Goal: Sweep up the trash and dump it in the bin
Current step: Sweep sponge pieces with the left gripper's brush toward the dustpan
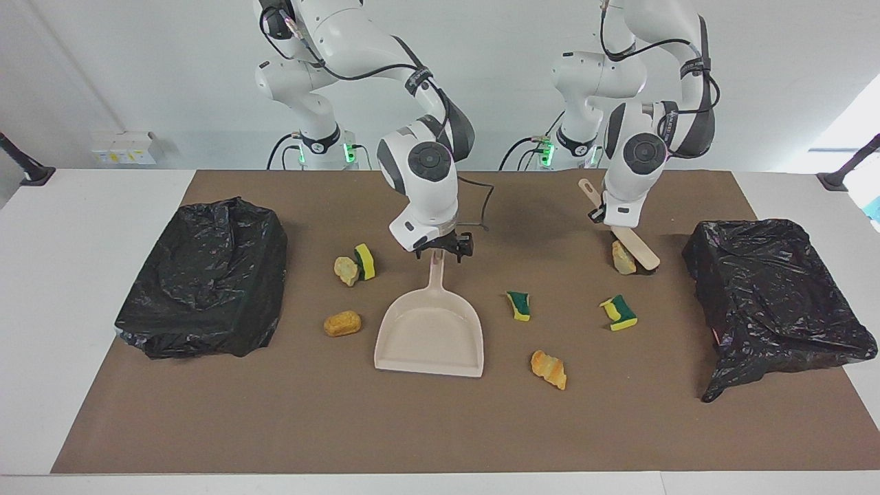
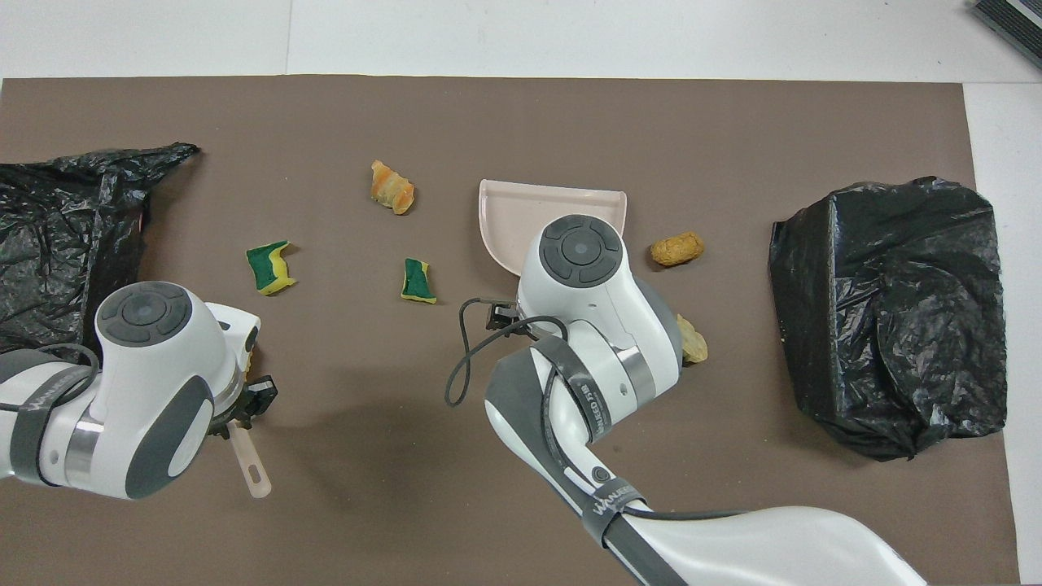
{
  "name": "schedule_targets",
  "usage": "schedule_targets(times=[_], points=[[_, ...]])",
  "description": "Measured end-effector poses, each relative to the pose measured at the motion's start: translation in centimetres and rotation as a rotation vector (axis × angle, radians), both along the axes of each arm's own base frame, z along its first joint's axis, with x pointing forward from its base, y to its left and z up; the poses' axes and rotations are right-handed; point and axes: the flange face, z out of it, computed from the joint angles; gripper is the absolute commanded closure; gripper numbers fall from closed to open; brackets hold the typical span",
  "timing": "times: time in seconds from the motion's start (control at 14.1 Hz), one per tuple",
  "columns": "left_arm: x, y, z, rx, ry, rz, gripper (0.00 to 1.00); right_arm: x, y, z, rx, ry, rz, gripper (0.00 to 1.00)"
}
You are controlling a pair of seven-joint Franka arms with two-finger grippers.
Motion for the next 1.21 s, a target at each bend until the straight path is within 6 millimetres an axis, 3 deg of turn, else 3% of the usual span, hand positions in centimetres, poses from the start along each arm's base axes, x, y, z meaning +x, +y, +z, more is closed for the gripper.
schedule_targets(times=[0.21,0.35,0.43,0.5,0.57,0.99,1.21], points=[[1.8,-0.8,0.3,-0.066,-0.023,-0.1,1.0,0.6,-0.8,-0.1,0.005,-0.012,-0.016,0.17],[2.4,-1.2,0.1,-0.125,-0.015,-0.21,1.0,0.4,-0.8,-0.3,0.003,-0.007,-0.014,0.38],[2.5,-1.5,0.1,-0.148,-0.011,-0.26,1.0,0.3,-0.7,-0.5,0.002,-0.005,-0.012,0.43],[2.4,-2.0,0.1,-0.16,-0.007,-0.3,1.0,0.2,-0.6,-0.6,0.002,-0.002,-0.009,0.61],[2.2,-2.9,0.1,-0.168,-0.004,-0.33,1.0,0.0,-0.5,-0.7,0.001,0.0,-0.007,1.0],[-0.9,-11.3,0.2,-0.228,0.019,-0.457,1.0,-0.3,-0.3,-0.8,0.002,0.021,0.059,1.0],[0.1,-11.8,1.8,-0.236,0.002,-0.456,1.0,0.4,-1.2,0.4,0.038,-0.004,0.197,1.0]])
